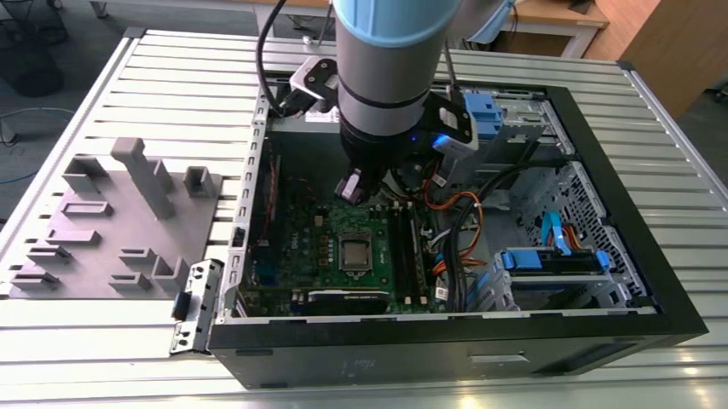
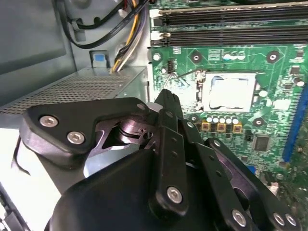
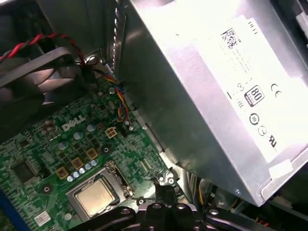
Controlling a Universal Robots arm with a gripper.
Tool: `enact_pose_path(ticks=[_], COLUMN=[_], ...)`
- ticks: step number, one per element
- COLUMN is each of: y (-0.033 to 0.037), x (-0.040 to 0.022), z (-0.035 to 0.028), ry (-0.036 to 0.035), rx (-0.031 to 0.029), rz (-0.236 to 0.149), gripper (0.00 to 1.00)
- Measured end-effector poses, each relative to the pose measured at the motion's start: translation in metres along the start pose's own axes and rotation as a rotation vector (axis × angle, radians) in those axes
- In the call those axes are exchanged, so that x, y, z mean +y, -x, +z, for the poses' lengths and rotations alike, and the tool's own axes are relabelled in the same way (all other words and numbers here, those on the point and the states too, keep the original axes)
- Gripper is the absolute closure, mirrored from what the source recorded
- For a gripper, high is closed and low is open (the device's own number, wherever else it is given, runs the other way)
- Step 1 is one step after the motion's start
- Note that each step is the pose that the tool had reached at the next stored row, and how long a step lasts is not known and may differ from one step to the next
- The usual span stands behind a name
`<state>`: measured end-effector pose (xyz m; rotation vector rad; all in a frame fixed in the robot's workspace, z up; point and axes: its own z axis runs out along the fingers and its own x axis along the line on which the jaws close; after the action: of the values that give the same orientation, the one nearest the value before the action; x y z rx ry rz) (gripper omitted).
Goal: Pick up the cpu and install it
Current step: 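Install the first cpu locking lever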
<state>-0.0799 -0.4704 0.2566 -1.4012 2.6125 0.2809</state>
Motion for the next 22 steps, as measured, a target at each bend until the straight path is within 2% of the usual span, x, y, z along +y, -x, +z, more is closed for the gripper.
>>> enact_pose_path(ticks=[6, 12, 16, 22], y=[0.003, 0.0097, 0.0128, 0.0116], x=[-0.0003, -0.0096, -0.0162, -0.0172], z=[0.0032, 0.0067, 0.0115, 0.0178], ry=[0.0014, 0.0017, 0.0026, 0.0032], rx=[-0.0019, -0.002, -0.0012, -0.0008], rz=[0.0, -0.001, -0.001, 0.0], gripper=[0.89, 0.89, 0.89, 0.89])
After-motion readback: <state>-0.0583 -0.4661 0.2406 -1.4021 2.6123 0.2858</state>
